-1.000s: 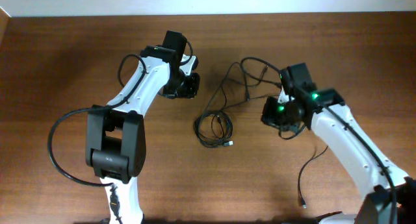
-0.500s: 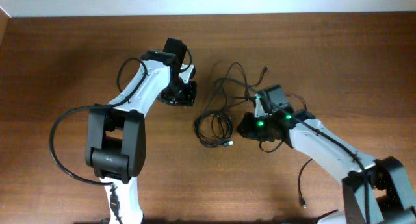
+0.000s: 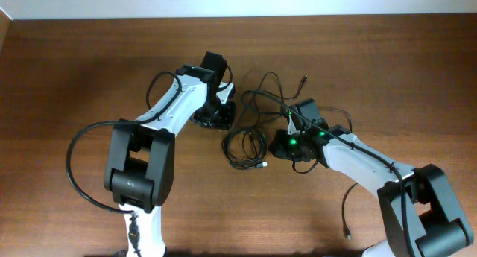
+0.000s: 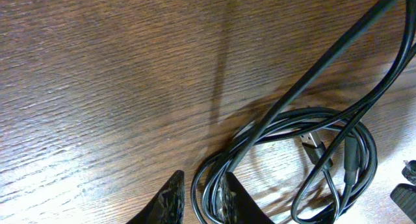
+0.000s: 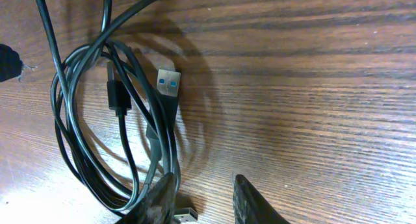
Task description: Untangle cables
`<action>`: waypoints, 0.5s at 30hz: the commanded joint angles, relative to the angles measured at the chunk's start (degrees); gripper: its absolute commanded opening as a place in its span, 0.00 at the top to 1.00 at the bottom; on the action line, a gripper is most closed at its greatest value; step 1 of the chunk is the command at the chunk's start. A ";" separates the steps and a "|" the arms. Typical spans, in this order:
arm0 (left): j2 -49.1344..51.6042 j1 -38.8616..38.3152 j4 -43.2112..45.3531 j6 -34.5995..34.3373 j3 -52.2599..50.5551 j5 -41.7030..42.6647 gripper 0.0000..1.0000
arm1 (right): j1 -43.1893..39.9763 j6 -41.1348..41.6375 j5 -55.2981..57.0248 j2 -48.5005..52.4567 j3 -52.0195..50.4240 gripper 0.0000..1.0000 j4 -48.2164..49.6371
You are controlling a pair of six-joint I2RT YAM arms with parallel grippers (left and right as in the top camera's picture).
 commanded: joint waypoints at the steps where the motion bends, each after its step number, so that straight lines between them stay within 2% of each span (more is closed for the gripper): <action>1: -0.94 -0.39 0.02 0.37 -1.95 -0.96 0.81 | 0.20 0.28 0.63 0.48 -0.13 0.71 0.20; 4: -0.94 -0.37 2.62 0.31 -5.11 -2.25 0.78 | 0.20 0.28 0.61 0.48 -0.13 0.71 0.61; 11: -0.94 -0.37 2.08 0.35 -5.20 -0.76 0.77 | 1.88 1.79 0.70 0.48 -0.13 0.71 0.68; 12: -0.94 -0.33 1.70 0.37 -5.20 -0.79 0.75 | 2.43 1.77 0.76 0.48 -0.13 0.71 0.85; 15: -0.98 0.04 0.37 1.84 -4.37 -0.72 0.79 | 3.15 1.77 1.60 0.52 -0.13 0.71 1.09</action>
